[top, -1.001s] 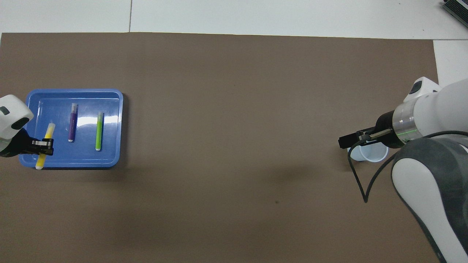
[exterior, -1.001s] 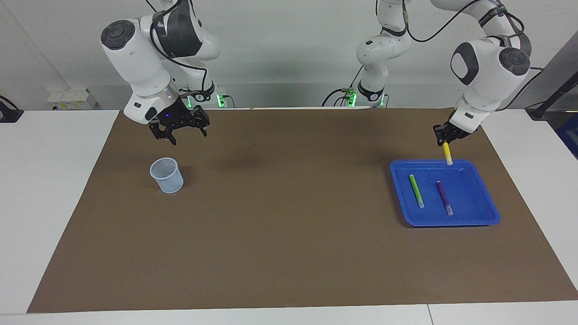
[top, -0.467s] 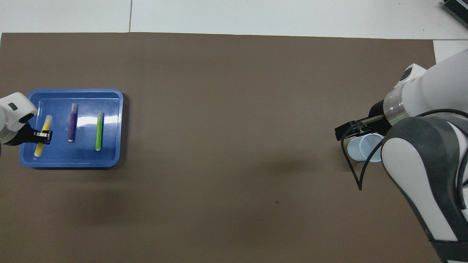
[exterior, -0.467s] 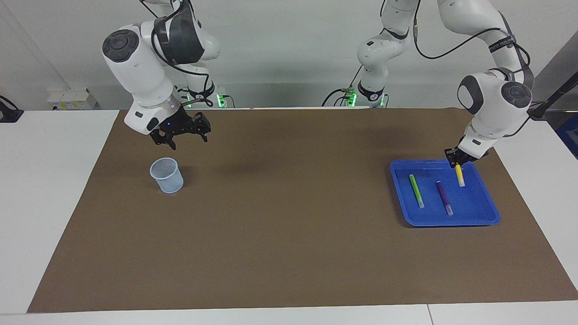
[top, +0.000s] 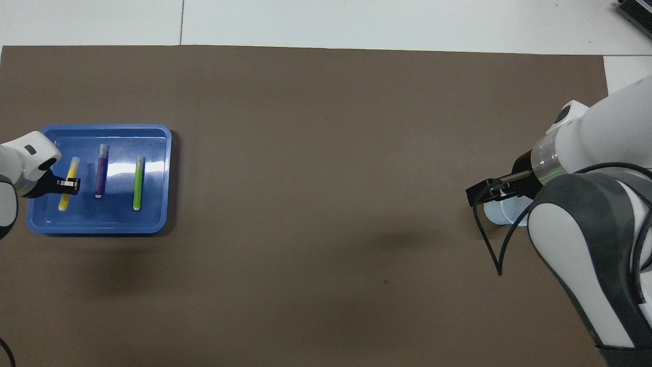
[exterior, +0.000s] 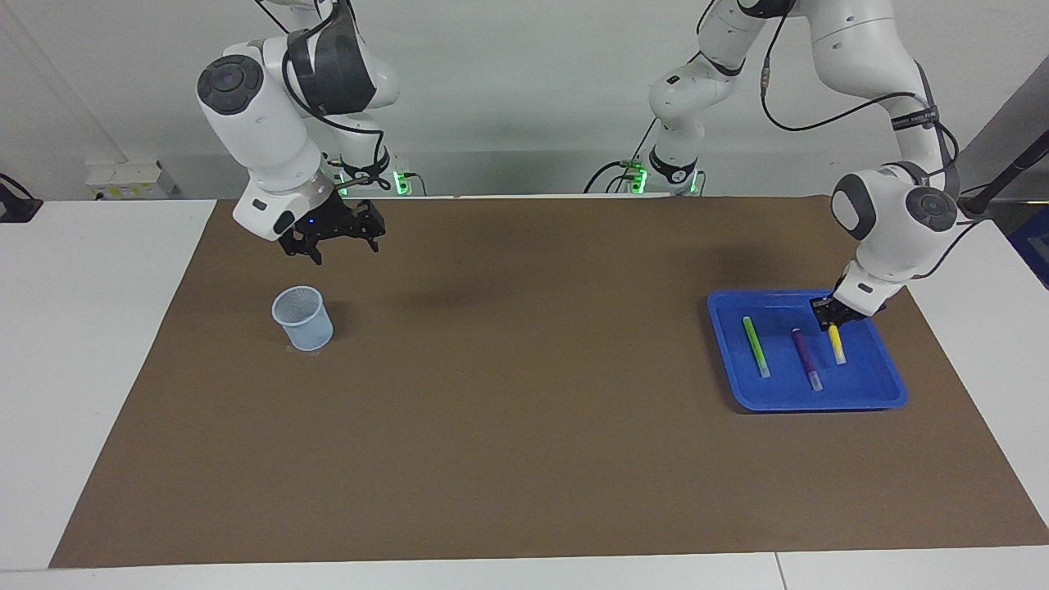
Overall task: Right arm passes pens to left for tray arrangement
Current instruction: 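Lower the yellow pen into the blue tray with the left gripper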
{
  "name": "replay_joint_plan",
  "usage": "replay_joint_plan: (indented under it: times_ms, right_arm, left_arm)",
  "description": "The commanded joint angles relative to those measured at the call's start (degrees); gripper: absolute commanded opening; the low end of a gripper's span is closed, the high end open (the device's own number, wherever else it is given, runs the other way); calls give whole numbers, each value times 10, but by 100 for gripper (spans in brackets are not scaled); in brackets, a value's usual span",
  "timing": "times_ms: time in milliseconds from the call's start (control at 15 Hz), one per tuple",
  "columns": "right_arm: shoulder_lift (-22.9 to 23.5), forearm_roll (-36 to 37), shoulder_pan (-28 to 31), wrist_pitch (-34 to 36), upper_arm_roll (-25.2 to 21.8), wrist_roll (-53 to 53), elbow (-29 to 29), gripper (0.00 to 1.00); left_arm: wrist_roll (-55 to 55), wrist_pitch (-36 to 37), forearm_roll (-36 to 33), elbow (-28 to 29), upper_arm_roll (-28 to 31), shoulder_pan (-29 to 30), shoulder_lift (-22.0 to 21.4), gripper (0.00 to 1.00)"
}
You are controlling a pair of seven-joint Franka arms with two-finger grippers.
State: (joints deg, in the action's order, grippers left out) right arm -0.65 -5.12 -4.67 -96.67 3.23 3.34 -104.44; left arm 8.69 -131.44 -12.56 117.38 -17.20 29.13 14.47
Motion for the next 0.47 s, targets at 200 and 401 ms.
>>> replay_joint_plan:
  times_ms: [200, 401]
  right_arm:
    - [-17, 13, 8, -20, -7, -5, -18, 100]
    - [-15, 13, 8, -41, -6, -4, -18, 100]
  left_arm:
    - [2, -64, -46, 17, 2, 8, 27, 0]
    - [1, -67, -68, 19, 2, 5, 28, 47]
